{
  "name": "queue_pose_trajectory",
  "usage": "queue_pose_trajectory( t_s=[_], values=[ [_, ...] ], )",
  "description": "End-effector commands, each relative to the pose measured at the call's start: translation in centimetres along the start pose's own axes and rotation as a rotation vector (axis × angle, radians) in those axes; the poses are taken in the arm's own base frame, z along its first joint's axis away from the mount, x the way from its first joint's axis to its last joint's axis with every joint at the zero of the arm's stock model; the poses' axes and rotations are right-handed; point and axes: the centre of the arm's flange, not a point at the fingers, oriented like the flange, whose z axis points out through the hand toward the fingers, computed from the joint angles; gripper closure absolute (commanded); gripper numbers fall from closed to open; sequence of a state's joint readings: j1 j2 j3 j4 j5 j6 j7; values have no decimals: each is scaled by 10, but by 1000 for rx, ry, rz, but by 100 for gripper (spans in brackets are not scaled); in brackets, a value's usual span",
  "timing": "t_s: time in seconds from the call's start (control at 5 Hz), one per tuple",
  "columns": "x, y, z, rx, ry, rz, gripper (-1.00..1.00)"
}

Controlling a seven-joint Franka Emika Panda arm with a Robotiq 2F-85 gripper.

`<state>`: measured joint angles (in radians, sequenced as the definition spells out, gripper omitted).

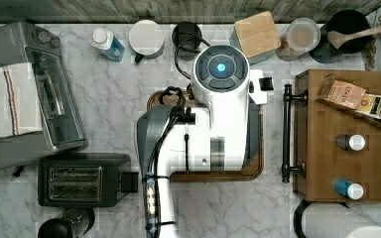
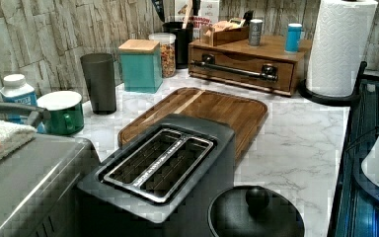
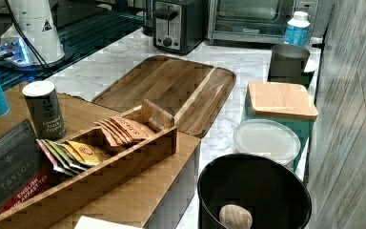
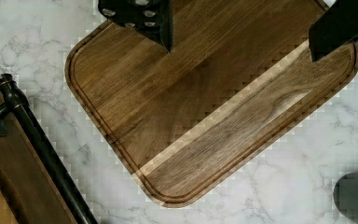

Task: Open the drawer.

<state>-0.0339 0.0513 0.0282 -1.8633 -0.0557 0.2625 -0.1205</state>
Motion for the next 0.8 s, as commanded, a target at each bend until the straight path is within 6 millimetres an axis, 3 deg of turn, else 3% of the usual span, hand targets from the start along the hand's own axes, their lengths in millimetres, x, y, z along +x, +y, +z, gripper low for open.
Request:
queue_pose_trajectory(
  t_s=[0.2,0.6,0.8],
  values=[
    [-1,41,29,-42,116,-296,-100],
    [51,110,53,-70,164,-489,-100],
    [85,142,60,-39,100,-540,-100]
  ],
)
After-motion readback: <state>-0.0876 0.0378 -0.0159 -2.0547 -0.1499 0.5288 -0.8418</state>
